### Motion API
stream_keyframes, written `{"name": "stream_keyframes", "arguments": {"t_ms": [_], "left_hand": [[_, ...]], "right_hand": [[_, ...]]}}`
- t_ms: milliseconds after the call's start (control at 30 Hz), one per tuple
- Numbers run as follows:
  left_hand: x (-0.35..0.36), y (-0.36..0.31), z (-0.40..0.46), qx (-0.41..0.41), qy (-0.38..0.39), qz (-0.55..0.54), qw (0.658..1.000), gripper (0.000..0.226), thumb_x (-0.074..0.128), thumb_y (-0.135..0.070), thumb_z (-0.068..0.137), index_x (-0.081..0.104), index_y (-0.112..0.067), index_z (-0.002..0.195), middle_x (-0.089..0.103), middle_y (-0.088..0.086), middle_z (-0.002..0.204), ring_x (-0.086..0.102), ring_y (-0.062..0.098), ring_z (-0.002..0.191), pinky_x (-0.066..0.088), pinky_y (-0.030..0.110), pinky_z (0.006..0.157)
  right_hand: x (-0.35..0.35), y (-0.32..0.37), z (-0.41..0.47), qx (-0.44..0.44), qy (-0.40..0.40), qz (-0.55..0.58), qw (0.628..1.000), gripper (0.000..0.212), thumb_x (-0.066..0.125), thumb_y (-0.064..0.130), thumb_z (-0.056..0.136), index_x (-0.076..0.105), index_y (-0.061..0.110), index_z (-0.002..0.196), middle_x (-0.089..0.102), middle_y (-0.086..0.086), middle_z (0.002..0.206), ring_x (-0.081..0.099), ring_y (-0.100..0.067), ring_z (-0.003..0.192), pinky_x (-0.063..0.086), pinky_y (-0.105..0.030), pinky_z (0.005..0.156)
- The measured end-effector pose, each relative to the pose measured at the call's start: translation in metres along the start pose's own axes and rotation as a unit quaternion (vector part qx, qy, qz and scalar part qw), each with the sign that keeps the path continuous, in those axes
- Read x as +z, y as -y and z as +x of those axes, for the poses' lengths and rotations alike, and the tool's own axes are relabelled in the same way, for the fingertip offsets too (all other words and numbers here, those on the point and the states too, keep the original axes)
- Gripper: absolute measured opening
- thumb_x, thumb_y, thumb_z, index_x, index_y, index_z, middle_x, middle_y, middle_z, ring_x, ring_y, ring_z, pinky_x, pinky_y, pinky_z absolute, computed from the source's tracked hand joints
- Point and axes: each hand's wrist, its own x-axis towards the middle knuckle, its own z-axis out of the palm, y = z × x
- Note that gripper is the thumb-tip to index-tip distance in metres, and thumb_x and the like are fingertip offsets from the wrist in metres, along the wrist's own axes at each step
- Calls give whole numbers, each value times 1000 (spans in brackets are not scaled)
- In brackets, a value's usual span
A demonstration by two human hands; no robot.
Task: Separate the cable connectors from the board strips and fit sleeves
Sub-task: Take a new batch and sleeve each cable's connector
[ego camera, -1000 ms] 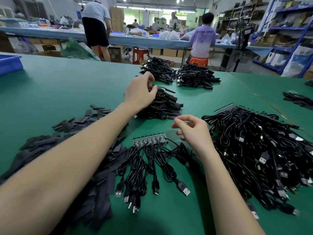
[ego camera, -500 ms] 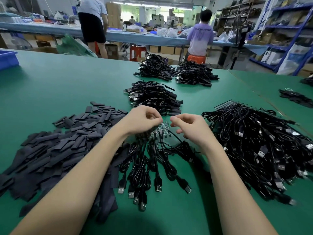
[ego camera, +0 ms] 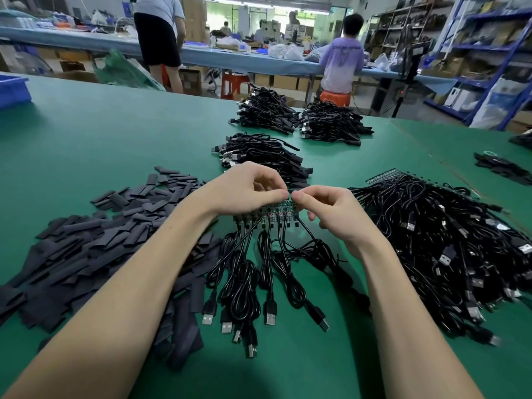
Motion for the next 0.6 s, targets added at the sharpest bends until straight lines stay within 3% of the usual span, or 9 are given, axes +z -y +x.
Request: {"name": "stream_keyframes", "arguments": {"t_ms": [200, 333, 500, 600], "left_hand": [[5, 3, -2, 33, 11, -29, 999, 15, 65, -34, 98, 75, -23, 94, 73, 0, 88, 64, 22, 82, 50, 31, 76], [12, 5, -1, 52, 2, -91, 995, 15, 66, -30, 98, 76, -21, 92, 65, -2, 77, 52, 13, 70, 41, 25, 67], [16, 8, -1, 56, -1, -135, 989, 14, 66, -31, 97, 76, -21, 94, 64, -11, 75, 50, 8, 69, 40, 20, 66], [17, 7, -2, 57, 4, -159, 986, 16, 66, -34, 97, 77, -22, 95, 66, 0, 79, 50, 16, 74, 39, 31, 71]], "right_hand": [[3, -5, 0, 16, 13, 19, 1000, 17, 74, 37, 91, 78, 21, 87, 63, 16, 66, 51, -2, 63, 42, -13, 61], [2, -8, -2, 46, 33, 94, 994, 28, 75, 48, 79, 79, 22, 89, 61, 13, 72, 54, -3, 68, 41, -26, 72], [3, -12, -1, 50, 75, 186, 978, 27, 76, 41, 78, 80, 18, 91, 59, 12, 73, 48, -1, 60, 43, -15, 64], [5, -12, -2, 64, 92, 232, 966, 17, 75, 35, 79, 81, 21, 84, 62, 3, 85, 48, -8, 67, 42, -19, 71]]}}
